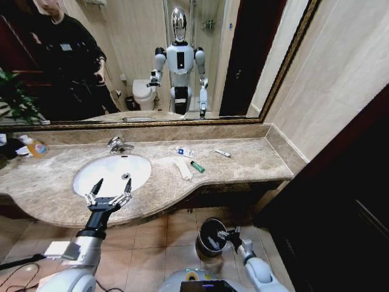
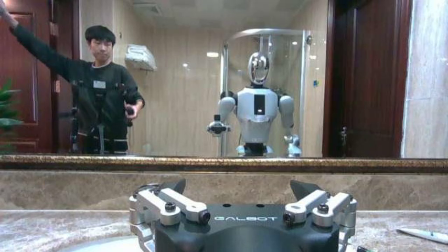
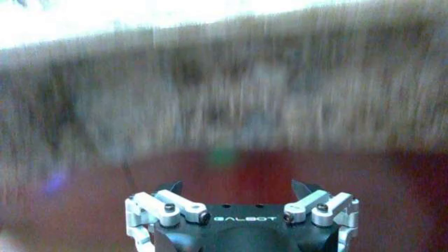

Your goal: Pick up the trash from the sink and place it in the trash bin.

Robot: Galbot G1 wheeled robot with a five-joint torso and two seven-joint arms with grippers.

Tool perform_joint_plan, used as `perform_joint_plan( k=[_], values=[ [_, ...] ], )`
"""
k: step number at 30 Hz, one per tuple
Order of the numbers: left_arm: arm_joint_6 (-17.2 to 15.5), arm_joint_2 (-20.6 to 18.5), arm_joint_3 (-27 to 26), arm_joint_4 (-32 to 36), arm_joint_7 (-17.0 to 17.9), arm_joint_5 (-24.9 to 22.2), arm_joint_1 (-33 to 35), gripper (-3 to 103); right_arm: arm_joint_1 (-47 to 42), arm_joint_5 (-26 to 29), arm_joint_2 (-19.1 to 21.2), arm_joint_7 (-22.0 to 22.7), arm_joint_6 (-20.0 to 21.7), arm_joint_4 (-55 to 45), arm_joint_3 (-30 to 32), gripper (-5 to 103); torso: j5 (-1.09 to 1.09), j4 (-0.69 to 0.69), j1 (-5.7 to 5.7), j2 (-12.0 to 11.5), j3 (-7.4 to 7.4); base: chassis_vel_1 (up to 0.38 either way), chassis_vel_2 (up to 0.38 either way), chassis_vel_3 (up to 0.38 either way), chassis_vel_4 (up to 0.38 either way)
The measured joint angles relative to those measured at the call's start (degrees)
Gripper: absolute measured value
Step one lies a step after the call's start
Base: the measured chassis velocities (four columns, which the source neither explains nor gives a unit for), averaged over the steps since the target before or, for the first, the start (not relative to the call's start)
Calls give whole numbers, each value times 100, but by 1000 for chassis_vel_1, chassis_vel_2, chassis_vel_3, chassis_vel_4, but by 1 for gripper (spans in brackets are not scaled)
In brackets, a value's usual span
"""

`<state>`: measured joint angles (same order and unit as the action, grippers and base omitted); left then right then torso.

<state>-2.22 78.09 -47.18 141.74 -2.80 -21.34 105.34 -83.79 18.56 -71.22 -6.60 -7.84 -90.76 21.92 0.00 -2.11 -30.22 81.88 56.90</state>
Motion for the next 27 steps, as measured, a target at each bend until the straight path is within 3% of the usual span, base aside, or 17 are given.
perform_joint_plan(
  k=[3, 8, 10, 13, 15, 24, 25, 26, 27],
  values=[
    [0, 0, 0, 0, 0, 0, 0, 100, -53, 112, 161, 336, 45, -680, 37, 100, 2, 0, 0, 0, 0, 0, 0, 0, 0],
    [0, 0, 0, 0, 0, 0, 0, 100, -338, 463, 555, 1052, 701, -2348, 245, 100, 0, 1, 0, 0, 0, 0, 0, 0, 0],
    [0, 0, 0, 0, 0, 0, 0, 100, -362, 530, 618, 1110, 805, -2544, 281, 100, 0, 0, 0, 0, 0, 0, 0, 0, 0],
    [0, 0, 0, 0, 0, 0, 0, 100, -169, 930, 903, 1234, 1351, -3048, 286, 100, 0, 1, 0, 0, 0, 0, 0, 0, 0],
    [0, 0, 0, 0, 0, 0, 0, 100, 41, 1072, 1017, 1255, 1506, -3077, 226, 100, 0, 1, 0, 0, 0, 0, 0, 0, 0],
    [0, 0, 0, 0, 0, 0, 0, 100, 1651, 1625, 1660, 772, 2111, -2356, -117, 100, 1, 0, -1, 0, 1, 0, 0, 0, 0],
    [0, 0, 0, 0, 0, 0, 0, 100, 1769, 1646, 1715, 668, 2145, -2261, -127, 100, 1, 0, -1, 0, 1, 0, 0, 0, 0],
    [0, 0, 0, 0, 0, 0, 0, 100, 2093, 1656, 1856, 241, 2208, -1931, -136, 100, 1, 0, -1, 0, 1, 0, 0, 0, 0],
    [0, 0, 0, 0, 0, 0, 0, 100, 2093, 1656, 1856, 241, 2208, -1931, -136, 100, 1, 0, -1, 0, 1, 0, 0, 0, 0]
  ],
)
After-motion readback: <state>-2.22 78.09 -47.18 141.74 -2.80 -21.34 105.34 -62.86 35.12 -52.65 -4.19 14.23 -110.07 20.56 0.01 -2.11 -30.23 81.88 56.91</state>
